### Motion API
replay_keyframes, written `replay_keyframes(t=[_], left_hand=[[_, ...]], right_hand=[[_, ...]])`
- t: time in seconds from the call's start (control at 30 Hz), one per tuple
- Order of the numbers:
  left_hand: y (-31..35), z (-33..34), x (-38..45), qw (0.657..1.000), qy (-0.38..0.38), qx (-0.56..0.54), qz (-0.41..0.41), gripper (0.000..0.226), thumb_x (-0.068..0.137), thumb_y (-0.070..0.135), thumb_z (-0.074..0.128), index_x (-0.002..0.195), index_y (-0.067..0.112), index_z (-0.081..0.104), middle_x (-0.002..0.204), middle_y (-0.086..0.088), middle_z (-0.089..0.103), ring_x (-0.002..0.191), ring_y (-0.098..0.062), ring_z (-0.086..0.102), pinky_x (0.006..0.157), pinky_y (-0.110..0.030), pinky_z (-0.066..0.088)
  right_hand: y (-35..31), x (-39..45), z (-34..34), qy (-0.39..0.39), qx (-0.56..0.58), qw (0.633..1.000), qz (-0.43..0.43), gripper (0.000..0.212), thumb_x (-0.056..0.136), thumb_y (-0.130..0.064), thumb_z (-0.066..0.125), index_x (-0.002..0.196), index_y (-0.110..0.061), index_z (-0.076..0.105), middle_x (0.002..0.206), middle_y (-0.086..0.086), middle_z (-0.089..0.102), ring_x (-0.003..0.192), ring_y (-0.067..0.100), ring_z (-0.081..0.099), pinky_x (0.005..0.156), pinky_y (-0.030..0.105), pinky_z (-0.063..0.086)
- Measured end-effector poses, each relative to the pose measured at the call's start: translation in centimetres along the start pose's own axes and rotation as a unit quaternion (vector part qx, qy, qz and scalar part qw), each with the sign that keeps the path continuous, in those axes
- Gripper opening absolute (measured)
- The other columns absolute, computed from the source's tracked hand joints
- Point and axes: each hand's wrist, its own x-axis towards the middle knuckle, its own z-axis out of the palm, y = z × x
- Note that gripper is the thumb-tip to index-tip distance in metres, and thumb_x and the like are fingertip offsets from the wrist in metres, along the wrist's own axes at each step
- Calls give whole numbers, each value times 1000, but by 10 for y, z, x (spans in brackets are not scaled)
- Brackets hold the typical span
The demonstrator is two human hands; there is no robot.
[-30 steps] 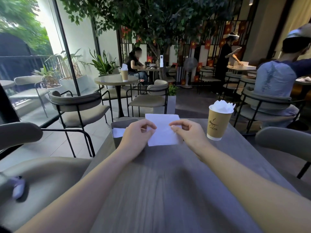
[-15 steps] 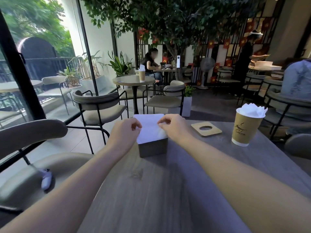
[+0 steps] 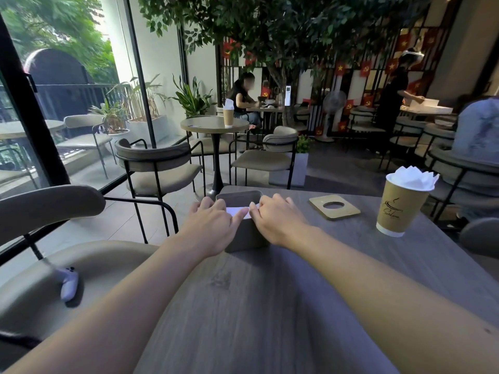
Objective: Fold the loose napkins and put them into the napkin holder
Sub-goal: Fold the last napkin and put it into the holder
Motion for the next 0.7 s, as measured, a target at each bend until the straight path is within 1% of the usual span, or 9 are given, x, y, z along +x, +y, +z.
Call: replay_keyframes(t=[0.1, 0.2, 0.23, 0.3, 0.37, 0.43, 0.47, 0.57, 0.7], left_hand=[[1, 0, 1, 1000, 2, -8, -9, 66, 105, 49, 7, 141, 30, 58, 123, -3, 51, 122, -28, 41, 104, -40, 27], [1, 1, 0, 1000, 25, -16, -2, 68, 105, 52, 13, 122, 22, 71, 123, 0, 54, 123, -25, 42, 104, -38, 27], [1, 1, 0, 999, 40, -20, -1, 66, 105, 53, 16, 116, 22, 74, 123, 1, 55, 124, -24, 41, 105, -38, 27], [2, -1, 1, 996, 81, -32, 3, 55, 105, 52, 26, 111, 27, 75, 123, 3, 54, 125, -23, 40, 105, -36, 26], [3, -3, 4, 990, 131, -58, 14, 41, 103, 47, 40, 107, 27, 75, 119, 2, 55, 122, -25, 42, 103, -36, 28], [10, -7, 8, 978, 173, -111, 37, 28, 100, 38, 51, 103, 22, 73, 109, -2, 58, 111, -28, 49, 96, -36, 36], [16, -9, 10, 971, 186, -144, 48, 24, 99, 33, 54, 100, 19, 72, 104, -3, 59, 104, -28, 52, 89, -35, 39], [43, -17, 15, 953, 200, -215, 75, 20, 98, 28, 56, 96, 14, 70, 91, -2, 59, 90, -25, 57, 73, -31, 36], [90, -24, 20, 941, 208, -229, 135, 19, 98, 26, 57, 92, 11, 67, 88, -3, 61, 87, -24, 58, 69, -27, 31]], right_hand=[[0, -4, 0, 12, 31, 999, -6, 42, 108, -40, 28, 117, -10, 56, 107, 5, 52, 107, 26, 45, 94, 39, 33], [4, -2, 1, 32, 64, 997, 8, 33, 104, -45, 34, 107, -17, 52, 103, 1, 46, 105, 29, 49, 85, 39, 36], [5, -1, 1, 36, 64, 997, 1, 33, 104, -46, 36, 103, -18, 54, 104, 1, 47, 105, 28, 49, 85, 39, 38], [9, -1, -3, 43, 29, 998, -39, 43, 104, -47, 39, 96, -18, 68, 108, 0, 46, 105, 25, 47, 87, 38, 40], [14, -4, -9, 66, 28, 995, -65, 44, 103, -48, 45, 96, -18, 76, 111, 0, 47, 107, 21, 46, 88, 36, 43], [21, -11, -19, 91, 50, 992, -72, 38, 102, -47, 49, 100, -18, 75, 108, 0, 50, 106, 19, 47, 88, 36, 45], [25, -17, -26, 101, 57, 991, -72, 36, 103, -46, 50, 102, -18, 74, 107, 0, 52, 106, 19, 48, 88, 37, 47], [40, -36, -47, 123, 68, 988, -57, 33, 104, -43, 48, 101, -16, 68, 99, 1, 60, 99, 20, 54, 85, 41, 49], [67, -69, -79, 136, 77, 987, -24, 33, 104, -41, 45, 86, -17, 58, 83, -2, 61, 81, 21, 56, 71, 45, 50]])
